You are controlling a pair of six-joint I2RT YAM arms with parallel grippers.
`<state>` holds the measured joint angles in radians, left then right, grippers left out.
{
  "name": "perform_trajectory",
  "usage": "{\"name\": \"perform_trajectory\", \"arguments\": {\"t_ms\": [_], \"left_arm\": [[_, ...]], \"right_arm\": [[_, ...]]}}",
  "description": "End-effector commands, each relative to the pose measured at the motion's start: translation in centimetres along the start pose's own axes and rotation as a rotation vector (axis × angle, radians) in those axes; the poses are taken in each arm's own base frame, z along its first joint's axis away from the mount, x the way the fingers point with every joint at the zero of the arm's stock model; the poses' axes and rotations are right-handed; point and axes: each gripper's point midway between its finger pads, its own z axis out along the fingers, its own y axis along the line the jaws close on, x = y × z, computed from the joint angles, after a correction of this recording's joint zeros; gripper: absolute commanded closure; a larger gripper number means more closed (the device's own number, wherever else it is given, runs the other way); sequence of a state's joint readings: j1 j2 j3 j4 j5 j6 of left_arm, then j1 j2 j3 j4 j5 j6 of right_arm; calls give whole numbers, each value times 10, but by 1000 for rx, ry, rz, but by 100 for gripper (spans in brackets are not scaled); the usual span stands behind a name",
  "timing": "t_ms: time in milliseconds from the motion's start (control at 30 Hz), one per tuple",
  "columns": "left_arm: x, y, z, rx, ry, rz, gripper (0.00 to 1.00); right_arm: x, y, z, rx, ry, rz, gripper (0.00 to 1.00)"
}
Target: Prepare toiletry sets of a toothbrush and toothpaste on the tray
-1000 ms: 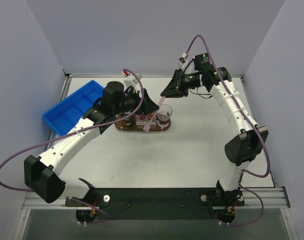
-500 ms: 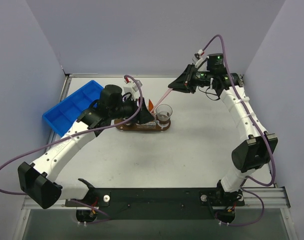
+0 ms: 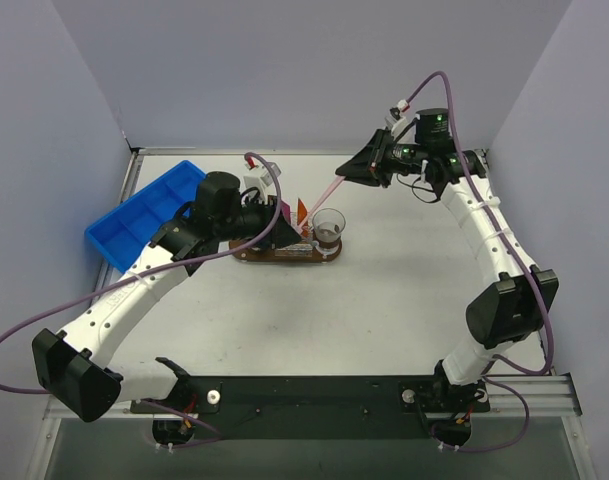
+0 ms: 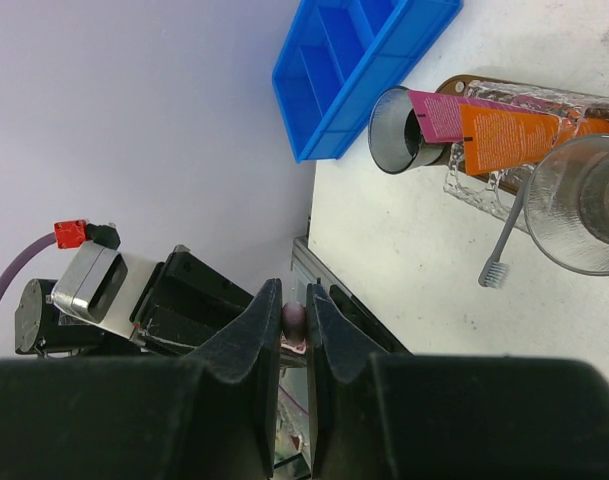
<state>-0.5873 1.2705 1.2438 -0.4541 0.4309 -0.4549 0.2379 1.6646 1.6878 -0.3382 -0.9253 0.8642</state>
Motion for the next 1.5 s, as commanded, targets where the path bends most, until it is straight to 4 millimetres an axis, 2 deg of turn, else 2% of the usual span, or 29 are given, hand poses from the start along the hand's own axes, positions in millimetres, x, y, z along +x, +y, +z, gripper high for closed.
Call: {"name": "perform_trajectory", "arguments": {"t_ms": [0,67,100,133,267,300,333,400,433,467,533,567,700,900,1100,1333,1467], "left_arm": [[-8,-11,-8,43,-30,24,79],[-8,-11,-9,37,-28,20,87],[-9,-9,-9,26,-34,19,94],[-8,-9,-10,24,-33,16,98],[-8,-5,-16,5,-52,14,100],[-6,-4,-17,3,-47,13,100],[-1,0,-18,-16,-33,11,100],[5,3,-23,-37,-14,27,100],[15,13,-27,-82,30,45,100],[16,14,-34,-100,38,66,100],[31,26,-46,-164,110,109,100],[32,25,-53,-171,120,127,100],[54,34,-73,-228,221,158,100],[70,55,-97,-336,303,238,100],[93,82,-107,-397,448,337,100],[99,97,-105,-423,485,364,100],[101,109,-97,-428,519,342,100]], "right_arm": [[6,23,-13,-69,-5,-52,100],[10,20,-11,-70,12,-44,100],[12,20,-11,-76,23,-44,100],[13,19,-11,-74,26,-47,100],[18,12,-11,-62,35,-51,98],[20,9,-11,-56,37,-47,94],[20,8,-11,-52,35,-48,85],[20,7,-12,-49,34,-55,74],[20,6,-13,-49,35,-54,66],[20,6,-13,-50,35,-63,64],[19,7,-16,-53,31,-71,60],[19,7,-16,-55,30,-76,59],[14,1,-20,-43,13,-83,52],[-3,-6,-37,-10,-65,-98,49],[-11,-9,-54,14,-126,-128,49],[-13,-6,-63,13,-151,-149,50],[-15,-6,-65,20,-164,-152,50]]}}
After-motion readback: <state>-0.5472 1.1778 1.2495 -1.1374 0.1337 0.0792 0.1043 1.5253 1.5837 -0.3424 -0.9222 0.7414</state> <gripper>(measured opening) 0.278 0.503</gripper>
